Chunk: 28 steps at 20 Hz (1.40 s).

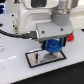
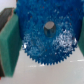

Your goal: Insert the blue gear onto the right peg, followed by the red gear

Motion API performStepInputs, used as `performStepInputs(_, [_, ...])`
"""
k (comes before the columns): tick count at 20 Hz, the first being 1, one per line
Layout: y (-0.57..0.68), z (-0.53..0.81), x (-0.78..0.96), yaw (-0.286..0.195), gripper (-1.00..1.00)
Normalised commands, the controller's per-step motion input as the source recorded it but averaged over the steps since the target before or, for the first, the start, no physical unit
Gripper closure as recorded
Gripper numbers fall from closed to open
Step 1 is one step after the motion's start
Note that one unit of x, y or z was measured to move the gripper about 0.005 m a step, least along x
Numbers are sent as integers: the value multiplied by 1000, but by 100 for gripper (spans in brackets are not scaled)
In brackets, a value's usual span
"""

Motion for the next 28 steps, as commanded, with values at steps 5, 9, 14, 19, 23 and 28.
performStepInputs(5, [-1,52,85,0,100])
performStepInputs(9, [-37,426,174,0,100])
performStepInputs(14, [-182,186,177,0,100])
performStepInputs(19, [-84,51,189,0,100])
performStepInputs(23, [-95,-52,200,0,100])
performStepInputs(28, [-18,-19,282,0,100])
